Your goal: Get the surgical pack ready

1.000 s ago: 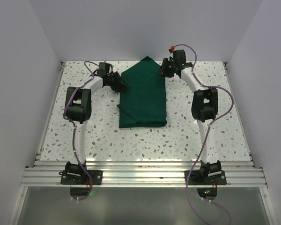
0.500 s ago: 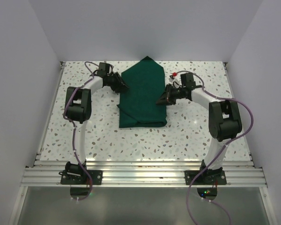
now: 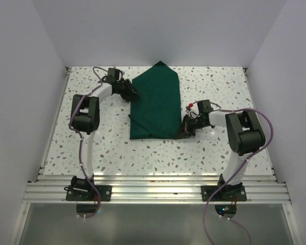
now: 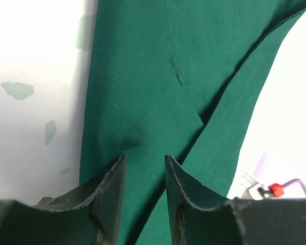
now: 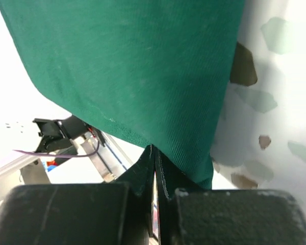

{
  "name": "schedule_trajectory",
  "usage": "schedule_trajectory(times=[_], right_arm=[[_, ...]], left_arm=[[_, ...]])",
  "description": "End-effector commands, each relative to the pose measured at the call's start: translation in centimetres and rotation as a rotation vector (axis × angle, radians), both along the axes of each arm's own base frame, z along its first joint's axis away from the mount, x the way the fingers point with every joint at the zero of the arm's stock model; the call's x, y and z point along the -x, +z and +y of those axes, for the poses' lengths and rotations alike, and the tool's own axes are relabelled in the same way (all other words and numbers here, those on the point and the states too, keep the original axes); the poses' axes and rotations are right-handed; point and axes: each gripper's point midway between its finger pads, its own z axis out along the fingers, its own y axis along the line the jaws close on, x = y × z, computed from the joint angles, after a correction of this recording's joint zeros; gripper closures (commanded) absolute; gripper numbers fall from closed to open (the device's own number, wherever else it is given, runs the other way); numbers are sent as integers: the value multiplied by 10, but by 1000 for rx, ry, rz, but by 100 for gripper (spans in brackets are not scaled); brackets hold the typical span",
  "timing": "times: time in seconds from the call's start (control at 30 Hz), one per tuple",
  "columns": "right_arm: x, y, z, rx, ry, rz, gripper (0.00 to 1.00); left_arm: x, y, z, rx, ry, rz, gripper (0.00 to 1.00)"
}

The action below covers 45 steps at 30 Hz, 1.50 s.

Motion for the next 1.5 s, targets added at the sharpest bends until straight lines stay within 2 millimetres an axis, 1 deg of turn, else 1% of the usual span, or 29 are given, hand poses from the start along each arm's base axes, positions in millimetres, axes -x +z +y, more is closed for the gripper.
schedule_trajectory(times=[0.0,0.1,0.13,0.17,0.2,0.27,0.3,0.33,0.37,0.4,0.43,0.47,0.53,0.57,0.6,0.63,0.67,0.73,0.8,0.83,0.87,0.93,0.97,1.0,1.1,1.13,1.2,1.27,1.47], right_arm=[[-32,34,-5,17,-10,-176,100],[-65,55,-7,53,-44,-288,99],[-86,67,-5,62,-56,-347,97],[-100,70,-8,98,-80,-380,91],[-124,86,-9,113,-103,-440,85],[-151,72,-20,224,-158,-437,64],[-172,86,-22,241,-180,-475,60],[-184,67,-24,280,-189,-449,50],[-209,79,-26,306,-220,-502,46],[-218,74,-29,331,-232,-495,42],[-228,51,-29,350,-228,-467,34],[-248,65,-26,340,-239,-515,31],[-265,54,-26,355,-240,-520,25],[-282,48,-25,362,-244,-536,25],[-288,42,-29,399,-251,-542,24],[-296,40,-33,418,-259,-556,24],[-306,44,-33,426,-270,-585,23],[-316,28,-40,460,-284,-584,23],[-325,22,-39,452,-289,-590,23],[-327,20,-37,444,-284,-589,23],[-336,29,-34,431,-289,-616,23],[-336,8,-33,434,-271,-575,25],[-342,13,-30,425,-274,-590,25],[-341,1,-30,429,-267,-572,25],[-349,0,-30,426,-280,-580,26],[-350,-8,-30,424,-280,-571,26],[-357,-5,-29,402,-307,-575,28],[-363,-10,-28,379,-320,-574,28],[-369,-22,-20,315,-342,-544,34]], left_arm=[[1,6,7,-22,-29,-10,59],[-7,27,9,-44,-40,-87,55],[-13,35,12,-58,-36,-119,53],[-17,41,14,-67,-35,-142,52],[-25,51,17,-82,-40,-187,49],[-36,57,27,-132,-28,-237,43],[-45,65,31,-152,-17,-271,41],[-51,65,38,-184,5,-290,40],[-60,70,41,-205,8,-330,36],[-66,70,47,-244,28,-351,35],[-70,71,51,-269,39,-371,27],[-75,72,54,-288,46,-405,22],[-82,71,62,-331,66,-437,13],[-87,68,62,-343,59,-459,12],[-90,67,63,-348,60,-467,12],[-92,56,63,-354,58,-456,12],[-98,59,62,-351,62,-467,13],[-101,47,59,-335,63,-452,14],[-106,47,54,-291,67,-467,15],[-106,40,52,-282,68,-456,16],[-109,40,49,-262,80,-458,16],[-109,31,47,-239,91,-437,18],[-109,28,45,-231,93,-430,19],[-109,25,44,-216,90,-426,19],[-109,14,40,-189,101,-399,21],[-109,9,40,-184,104,-392,21],[-111,3,38,-174,104,-388,22],[-116,5,37,-161,105,-394,23],[-116,-10,27,-98,91,-360,32]])
